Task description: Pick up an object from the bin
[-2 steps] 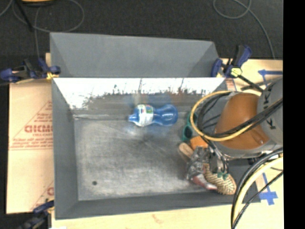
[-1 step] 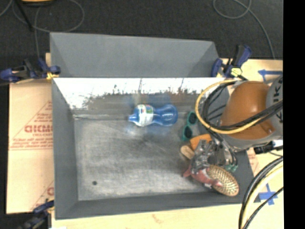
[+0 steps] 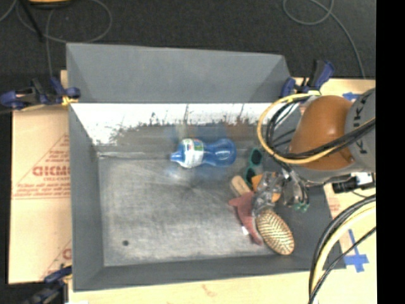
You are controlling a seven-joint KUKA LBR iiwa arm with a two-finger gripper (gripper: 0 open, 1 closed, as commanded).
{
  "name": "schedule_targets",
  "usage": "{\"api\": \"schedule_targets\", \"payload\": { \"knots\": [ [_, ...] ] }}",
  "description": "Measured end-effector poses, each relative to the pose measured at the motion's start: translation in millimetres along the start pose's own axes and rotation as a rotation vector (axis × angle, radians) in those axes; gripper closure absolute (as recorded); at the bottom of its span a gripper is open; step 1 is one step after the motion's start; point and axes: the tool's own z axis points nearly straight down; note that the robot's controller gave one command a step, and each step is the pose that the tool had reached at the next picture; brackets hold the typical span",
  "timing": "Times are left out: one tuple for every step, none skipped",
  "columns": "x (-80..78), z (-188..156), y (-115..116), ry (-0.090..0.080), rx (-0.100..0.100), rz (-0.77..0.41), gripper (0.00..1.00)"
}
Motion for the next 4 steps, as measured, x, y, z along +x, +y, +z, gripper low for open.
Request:
{"api": "schedule_targets", "payload": {
  "knots": [
    [3.0,19,9,-0.01,0.0,0.026,1.0],
    [11.1,27,24,0.004,0.001,-0.27,0.0],
    [7.1,24,24,-0.01,0.003,-0.27,1.0],
    [7.1,24,24,-0.01,0.003,-0.27,1.0]
  ]
}}
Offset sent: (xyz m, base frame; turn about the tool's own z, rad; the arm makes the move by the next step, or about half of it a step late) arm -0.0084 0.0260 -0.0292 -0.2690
